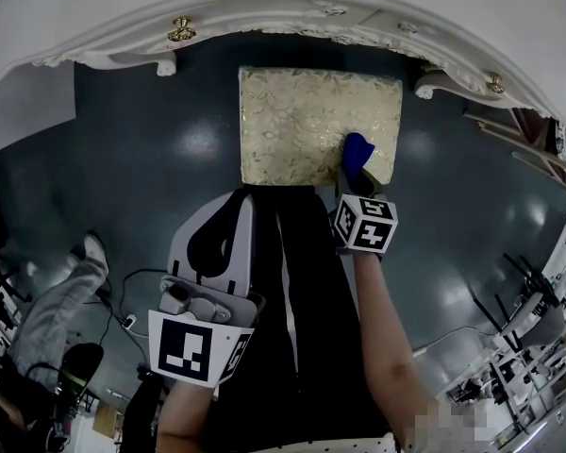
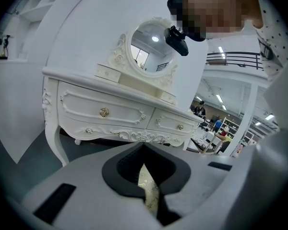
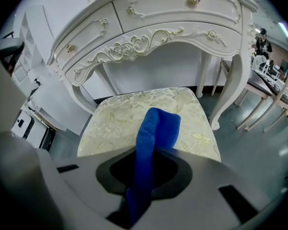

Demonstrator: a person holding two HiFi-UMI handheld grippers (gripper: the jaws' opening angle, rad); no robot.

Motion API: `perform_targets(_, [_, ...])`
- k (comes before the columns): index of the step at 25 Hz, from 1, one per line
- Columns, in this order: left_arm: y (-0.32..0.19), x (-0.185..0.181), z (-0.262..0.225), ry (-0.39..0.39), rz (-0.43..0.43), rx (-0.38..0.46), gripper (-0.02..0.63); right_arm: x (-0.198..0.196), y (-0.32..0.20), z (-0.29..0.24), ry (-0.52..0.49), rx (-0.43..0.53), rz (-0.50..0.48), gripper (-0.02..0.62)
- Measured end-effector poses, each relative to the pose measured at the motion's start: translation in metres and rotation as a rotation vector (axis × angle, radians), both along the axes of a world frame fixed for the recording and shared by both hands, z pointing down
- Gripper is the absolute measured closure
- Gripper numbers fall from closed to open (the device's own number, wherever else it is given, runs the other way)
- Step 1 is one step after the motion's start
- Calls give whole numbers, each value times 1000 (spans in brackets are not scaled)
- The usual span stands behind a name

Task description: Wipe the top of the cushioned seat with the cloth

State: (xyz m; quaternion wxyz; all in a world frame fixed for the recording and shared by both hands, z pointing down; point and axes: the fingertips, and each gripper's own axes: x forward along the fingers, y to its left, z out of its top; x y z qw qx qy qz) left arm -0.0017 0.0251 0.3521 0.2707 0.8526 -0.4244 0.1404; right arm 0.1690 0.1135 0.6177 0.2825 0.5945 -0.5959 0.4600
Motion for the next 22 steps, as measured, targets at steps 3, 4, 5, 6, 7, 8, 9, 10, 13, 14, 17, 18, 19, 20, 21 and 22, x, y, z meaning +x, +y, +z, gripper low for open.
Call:
perform_targets(3, [1, -2, -1, -1, -2, 0, 597, -3, -2, -1, -2, 3, -4, 532])
perform_targets(4, [1, -3, -1, 0, -2, -1, 597, -4, -2, -1, -3, 3, -5, 532])
perform_targets(5, [1, -3, -1, 1, -2, -2, 597, -6, -3, -2, -4, 4, -7, 532])
perform_targets(6, [1, -4, -1, 1, -3, -2, 597, -8, -3, -2, -5, 4, -8, 532])
perform_targets(7, [1, -5, -1, 2, -4, -1, 597, -10, -4, -2, -6, 5, -9, 532])
perform_targets(8, [1, -6, -1, 2, -5, -1, 597, -12, -4, -2, -8, 6, -11, 532])
perform_targets(9, [1, -6, -1, 2, -6, -1, 597, -14, -5, -2, -10, 7, -11, 532])
perform_targets(10, [1, -7, -1, 3, -7, 0, 597, -16, -5, -2, -11, 7, -12, 532])
perform_targets(13, [0, -10, -1, 5, -11, 0, 597, -22, -7, -2, -15, 9, -16, 532])
perform_targets(14, [0, -11, -1, 5, -12, 0, 597, -25, -7, -2, -17, 10, -17, 532])
perform_targets(17, [1, -14, -1, 7, -14, -1, 597, -30, -9, -3, -20, 11, -20, 532])
perform_targets(18, [1, -15, 0, 8, -15, -2, 597, -32, -9, -3, -21, 12, -20, 532])
perform_targets(19, [1, -16, 0, 8, -16, -3, 597, -33, -10, -3, -22, 12, -20, 532])
perform_targets(20, [1, -17, 0, 9, -17, -4, 597, -35, -10, -3, -22, 12, -20, 532])
perform_targets(21, [1, -18, 0, 10, -18, -5, 597, -36, -11, -3, -22, 13, -21, 532])
perform_targets(22, [0, -19, 0, 11, -19, -6, 597, -37, -11, -3, -21, 12, -23, 532])
